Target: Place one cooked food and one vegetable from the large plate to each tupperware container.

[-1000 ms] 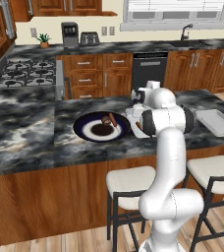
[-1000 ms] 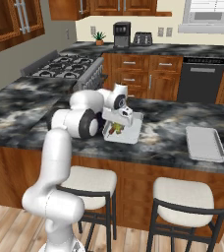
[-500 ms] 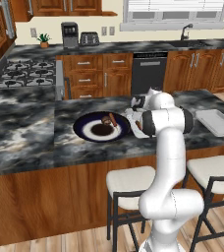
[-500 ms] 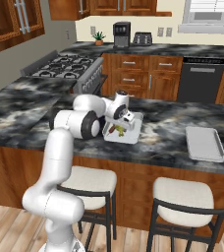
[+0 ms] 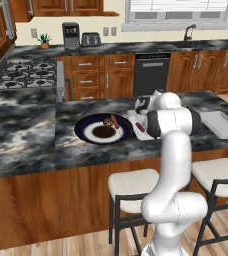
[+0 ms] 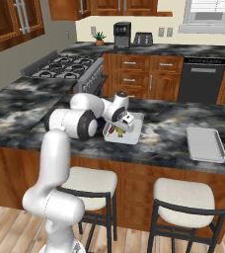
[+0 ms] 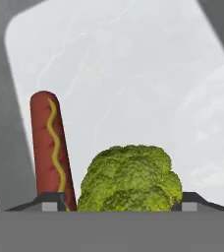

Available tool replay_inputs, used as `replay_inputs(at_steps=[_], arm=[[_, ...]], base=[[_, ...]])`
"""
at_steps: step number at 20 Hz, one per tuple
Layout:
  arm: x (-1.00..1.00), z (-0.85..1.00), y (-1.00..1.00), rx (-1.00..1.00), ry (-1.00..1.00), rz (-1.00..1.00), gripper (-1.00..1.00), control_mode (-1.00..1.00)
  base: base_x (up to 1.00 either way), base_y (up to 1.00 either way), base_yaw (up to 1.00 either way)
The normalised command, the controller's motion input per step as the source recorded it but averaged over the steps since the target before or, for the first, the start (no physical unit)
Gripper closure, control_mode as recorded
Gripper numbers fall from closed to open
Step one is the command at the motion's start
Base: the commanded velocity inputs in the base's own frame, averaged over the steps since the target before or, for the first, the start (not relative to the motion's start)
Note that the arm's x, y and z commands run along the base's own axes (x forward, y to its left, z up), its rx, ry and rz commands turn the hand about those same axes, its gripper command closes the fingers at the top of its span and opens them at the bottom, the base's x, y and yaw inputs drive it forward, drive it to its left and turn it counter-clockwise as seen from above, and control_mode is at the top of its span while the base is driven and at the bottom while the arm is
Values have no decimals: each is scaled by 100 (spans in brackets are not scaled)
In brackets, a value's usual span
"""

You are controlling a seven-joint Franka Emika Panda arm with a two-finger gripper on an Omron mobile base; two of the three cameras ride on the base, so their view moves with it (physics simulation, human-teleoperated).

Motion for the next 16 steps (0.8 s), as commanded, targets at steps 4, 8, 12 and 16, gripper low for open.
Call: replay_inputs(at_steps=[4, 8, 12, 16], arm=[[-26, 30, 37, 0, -9, 0, -100, -100], [-49, 53, 30, 0, -18, 0, -100, -100], [-35, 55, 59, 0, -10, 0, -100, -100], [-29, 60, 54, 0, -8, 0, -100, -100]], base=[[0, 0, 0], [0, 0, 0], [0, 0, 0], [0, 0, 0]])
